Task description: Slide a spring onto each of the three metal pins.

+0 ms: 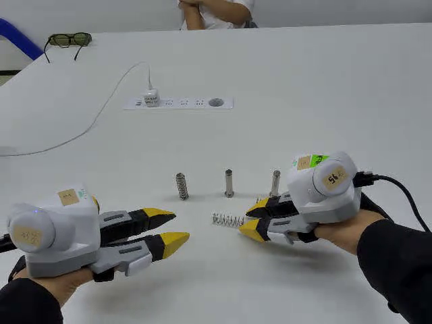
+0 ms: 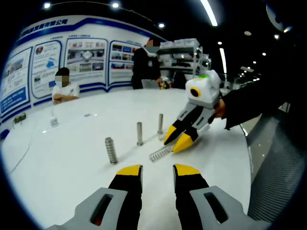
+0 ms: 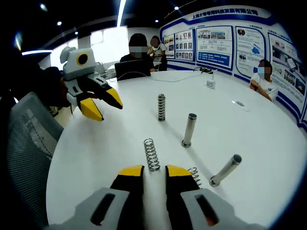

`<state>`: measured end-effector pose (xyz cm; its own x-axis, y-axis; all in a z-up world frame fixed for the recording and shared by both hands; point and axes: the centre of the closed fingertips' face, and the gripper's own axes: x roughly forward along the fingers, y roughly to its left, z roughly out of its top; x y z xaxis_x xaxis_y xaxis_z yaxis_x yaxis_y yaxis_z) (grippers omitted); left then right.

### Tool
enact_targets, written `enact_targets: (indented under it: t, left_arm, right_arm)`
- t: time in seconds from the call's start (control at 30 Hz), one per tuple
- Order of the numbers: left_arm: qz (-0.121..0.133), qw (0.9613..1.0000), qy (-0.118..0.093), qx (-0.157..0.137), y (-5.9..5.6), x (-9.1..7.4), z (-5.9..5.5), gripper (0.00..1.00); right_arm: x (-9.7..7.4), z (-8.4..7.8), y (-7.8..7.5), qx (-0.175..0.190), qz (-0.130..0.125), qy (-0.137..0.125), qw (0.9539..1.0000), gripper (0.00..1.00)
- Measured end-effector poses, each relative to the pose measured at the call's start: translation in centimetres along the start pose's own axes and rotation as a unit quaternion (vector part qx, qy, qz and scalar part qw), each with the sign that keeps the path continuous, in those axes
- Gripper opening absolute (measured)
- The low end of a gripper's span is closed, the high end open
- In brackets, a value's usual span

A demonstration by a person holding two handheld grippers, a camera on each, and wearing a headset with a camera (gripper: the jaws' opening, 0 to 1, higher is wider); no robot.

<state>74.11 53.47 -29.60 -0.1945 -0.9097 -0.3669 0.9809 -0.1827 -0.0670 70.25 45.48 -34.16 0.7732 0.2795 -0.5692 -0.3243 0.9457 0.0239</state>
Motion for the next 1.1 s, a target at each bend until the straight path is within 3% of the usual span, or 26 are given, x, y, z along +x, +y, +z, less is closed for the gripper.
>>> enact_targets:
  t: [0.6, 1.1]
  left_arm:
    - [-0.005, 1.0000, 0.004, 0.006, -0.4, 0.3, 0.3, 0.24]
    - [-0.016, 0.9996, 0.010, 0.021, -1.0, 0.9, 0.7, 0.24]
  right_arm:
    - [0.6, -0.3, -0.1, -0.025, -0.002, 0.005, 0.9997, 0.12]
    - [0.0, 1.3, 0.4, -0.039, -0.001, -0.001, 0.9993, 0.12]
